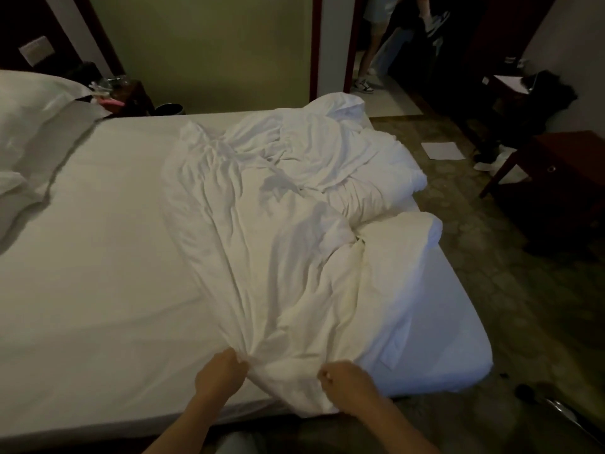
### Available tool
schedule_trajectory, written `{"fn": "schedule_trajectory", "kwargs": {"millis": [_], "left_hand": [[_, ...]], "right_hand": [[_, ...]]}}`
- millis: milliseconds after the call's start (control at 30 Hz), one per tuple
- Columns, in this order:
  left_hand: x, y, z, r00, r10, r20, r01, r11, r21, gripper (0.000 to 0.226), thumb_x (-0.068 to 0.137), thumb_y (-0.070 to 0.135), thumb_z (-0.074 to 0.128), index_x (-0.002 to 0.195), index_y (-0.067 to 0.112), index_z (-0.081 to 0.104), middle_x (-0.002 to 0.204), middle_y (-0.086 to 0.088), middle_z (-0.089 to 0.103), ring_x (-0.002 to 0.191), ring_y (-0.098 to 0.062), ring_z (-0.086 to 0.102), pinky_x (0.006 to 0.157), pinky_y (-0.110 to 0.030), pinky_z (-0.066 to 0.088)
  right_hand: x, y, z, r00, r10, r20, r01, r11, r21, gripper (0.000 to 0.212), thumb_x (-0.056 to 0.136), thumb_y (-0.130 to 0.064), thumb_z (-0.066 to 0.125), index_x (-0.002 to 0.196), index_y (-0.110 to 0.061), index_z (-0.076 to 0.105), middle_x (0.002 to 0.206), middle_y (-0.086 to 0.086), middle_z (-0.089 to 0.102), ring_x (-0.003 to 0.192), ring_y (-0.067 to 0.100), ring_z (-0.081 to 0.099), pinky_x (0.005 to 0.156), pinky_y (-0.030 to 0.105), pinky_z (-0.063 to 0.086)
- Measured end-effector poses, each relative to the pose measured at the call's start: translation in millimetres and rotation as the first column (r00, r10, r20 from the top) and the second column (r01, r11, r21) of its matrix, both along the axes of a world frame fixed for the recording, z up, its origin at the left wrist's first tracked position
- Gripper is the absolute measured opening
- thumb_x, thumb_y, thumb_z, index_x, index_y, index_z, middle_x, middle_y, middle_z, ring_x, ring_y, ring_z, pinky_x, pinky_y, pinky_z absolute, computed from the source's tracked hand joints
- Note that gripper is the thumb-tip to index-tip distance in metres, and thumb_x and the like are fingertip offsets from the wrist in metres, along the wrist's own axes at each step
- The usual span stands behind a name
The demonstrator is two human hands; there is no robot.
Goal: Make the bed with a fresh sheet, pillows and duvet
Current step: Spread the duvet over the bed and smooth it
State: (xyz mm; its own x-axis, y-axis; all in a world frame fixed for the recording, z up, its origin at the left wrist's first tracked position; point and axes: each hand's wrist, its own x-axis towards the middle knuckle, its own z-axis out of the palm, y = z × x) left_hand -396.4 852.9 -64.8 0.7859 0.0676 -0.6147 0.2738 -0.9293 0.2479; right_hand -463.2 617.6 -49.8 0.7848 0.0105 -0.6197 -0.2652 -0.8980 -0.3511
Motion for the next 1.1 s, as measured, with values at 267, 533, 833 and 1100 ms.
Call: {"fn": "schedule_trajectory", "kwargs": {"millis": [267,533,833,1100], "left_hand": [[97,4,57,0.895,0.013,0.445,0.104,0.966,-0.237,0.033,0.090,0.017,0.060,0.113,0.000,0.044,0.120,-0.014,0.045,0.094,-0.035,0.059,0.075,-0.040,0.045],[185,-43,68,0.725,-0.388,0.568,0.532,0.840,-0.106,0.030,0.084,0.010,0.062,0.107,-0.008,0.055,0.106,-0.023,0.055,0.092,-0.043,0.057,0.078,-0.047,0.048],[258,-185,63,0.550,-0.638,0.539,0.701,0.703,0.118,0.051,0.088,0.026,0.058,0.133,0.008,0.042,0.137,-0.009,0.043,0.131,-0.027,0.037,0.107,-0.033,0.026],[318,-245,8,0.566,-0.813,0.138,0.751,0.577,0.323,0.098,0.080,0.057,0.062,0.149,0.009,0.013,0.158,-0.018,0.008,0.142,-0.029,0.020,0.113,-0.038,0.017]], "right_hand": [[144,-8,48,0.928,-0.316,0.198,0.318,0.948,0.022,0.031,0.099,-0.031,0.040,0.114,-0.015,0.062,0.120,0.010,0.064,0.109,0.030,0.059,0.090,0.032,0.045],[170,-19,38,0.898,-0.411,0.157,0.406,0.912,0.062,0.032,0.099,-0.030,0.042,0.118,-0.015,0.062,0.123,0.009,0.060,0.106,0.025,0.058,0.087,0.030,0.044],[276,-130,21,0.970,-0.162,0.181,0.202,0.951,-0.235,0.050,0.098,-0.042,0.041,0.140,-0.015,0.043,0.144,0.006,0.044,0.133,0.027,0.037,0.108,0.042,0.028],[230,-136,-76,0.884,-0.003,0.468,0.210,0.895,-0.393,0.047,0.084,-0.052,0.046,0.088,-0.009,0.067,0.081,0.007,0.064,0.090,0.032,0.060,0.105,0.063,0.027]]}}
